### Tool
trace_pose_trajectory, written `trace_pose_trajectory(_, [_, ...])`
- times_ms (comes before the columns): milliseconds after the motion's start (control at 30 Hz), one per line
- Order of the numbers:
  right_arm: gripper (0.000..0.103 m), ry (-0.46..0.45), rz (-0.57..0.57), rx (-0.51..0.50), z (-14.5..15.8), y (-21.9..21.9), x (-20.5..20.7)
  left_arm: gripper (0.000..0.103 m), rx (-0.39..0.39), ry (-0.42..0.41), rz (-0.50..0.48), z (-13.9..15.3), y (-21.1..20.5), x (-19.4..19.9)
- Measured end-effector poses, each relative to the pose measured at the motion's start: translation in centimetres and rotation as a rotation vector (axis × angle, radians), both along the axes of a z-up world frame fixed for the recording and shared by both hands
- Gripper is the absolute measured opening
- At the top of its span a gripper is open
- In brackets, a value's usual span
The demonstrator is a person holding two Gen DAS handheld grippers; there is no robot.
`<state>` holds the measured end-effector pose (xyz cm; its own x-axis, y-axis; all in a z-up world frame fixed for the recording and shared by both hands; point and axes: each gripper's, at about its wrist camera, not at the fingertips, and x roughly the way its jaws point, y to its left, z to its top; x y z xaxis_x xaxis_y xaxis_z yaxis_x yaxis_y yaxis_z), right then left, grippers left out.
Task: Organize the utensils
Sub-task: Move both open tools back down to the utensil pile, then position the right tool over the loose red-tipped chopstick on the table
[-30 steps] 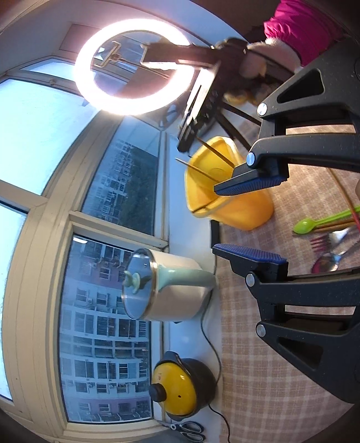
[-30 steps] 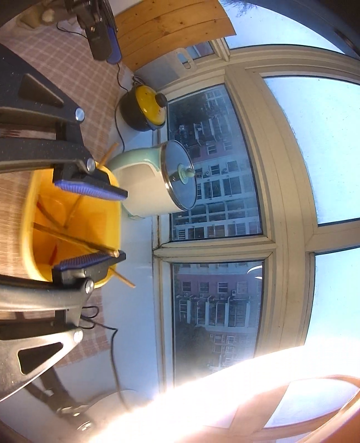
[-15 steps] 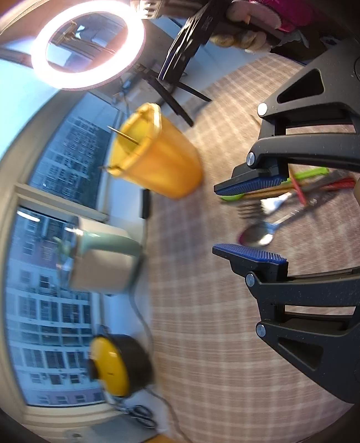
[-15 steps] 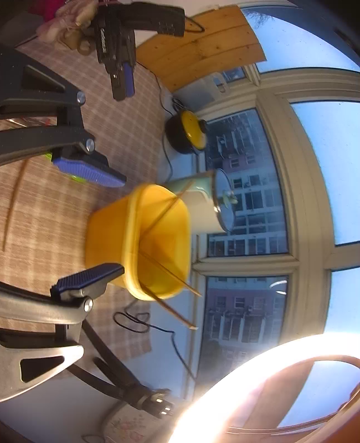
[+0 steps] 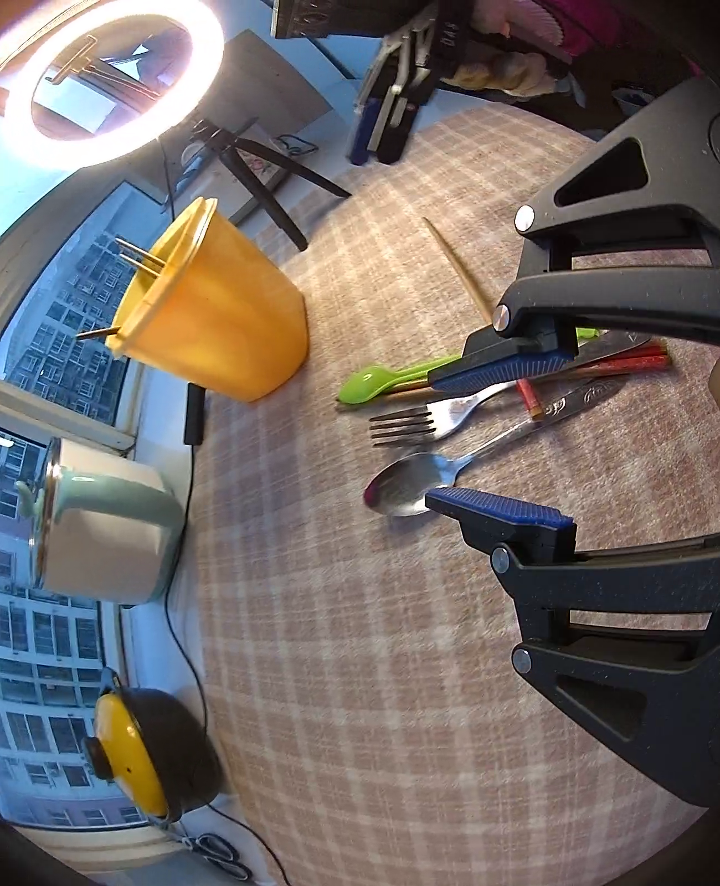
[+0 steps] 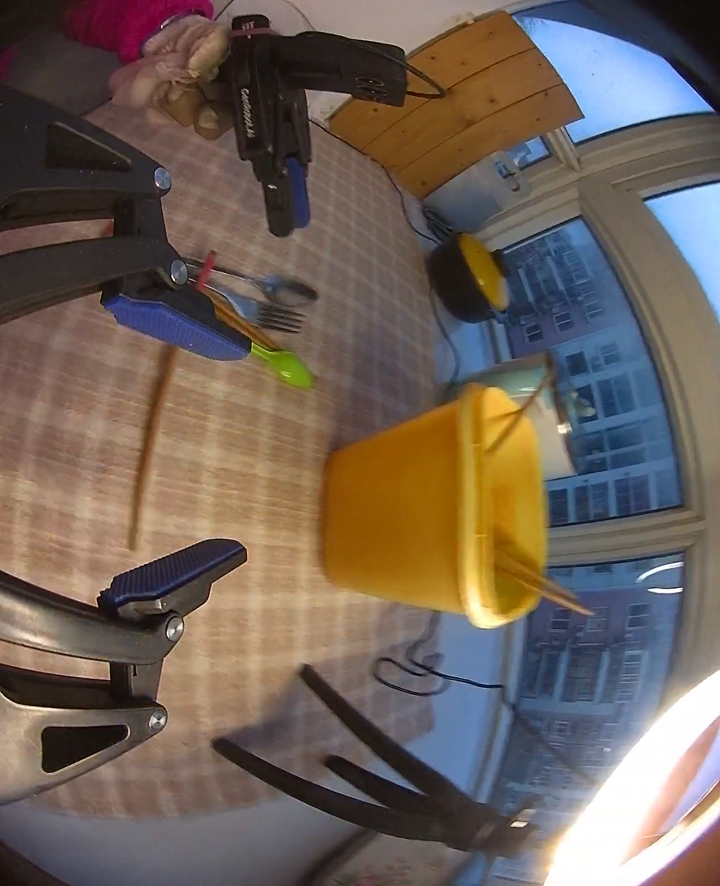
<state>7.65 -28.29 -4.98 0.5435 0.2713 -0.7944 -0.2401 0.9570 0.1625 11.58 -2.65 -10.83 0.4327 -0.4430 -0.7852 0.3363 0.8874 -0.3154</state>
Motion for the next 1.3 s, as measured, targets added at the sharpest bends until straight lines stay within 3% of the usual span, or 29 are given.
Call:
trace_pose_trajectory(233, [0.068,0.225,-0.037,0.118,-4.1,0.4,-1.1,0.036,0.013,0.012,-0.071,-0.7,-1.2,-0.6])
trace_pose_trajectory(433, [0.058,0.317,-0.096,0.202,-6.7,0.3,-0.9,0.036,-0.006,0.059,-0.111,-1.5,-1.4,-1.1])
trace_pose_trajectory(700, [0.049,0.369,-0.128,0.245,-8.1,0.5,-0.1,0.036,-0.072,0.121,-0.096,-2.6,-0.6,-0.8])
trace_pose_trajectory(833, [0.049,0.378,-0.147,0.254,-8.5,0.3,0.0,0.029,-0.086,0.13,-0.107,-2.8,-0.5,-1.0])
trace_pose_trajectory(1033, [0.049,0.381,-0.164,0.264,-8.7,0.1,0.3,0.016,-0.093,0.149,-0.16,-3.3,-1.4,-1.4])
trace_pose_trajectory(1300, [0.049,0.377,-0.183,0.254,-8.8,0.3,1.1,0.015,-0.075,0.166,-0.27,-3.5,-3.8,-3.9])
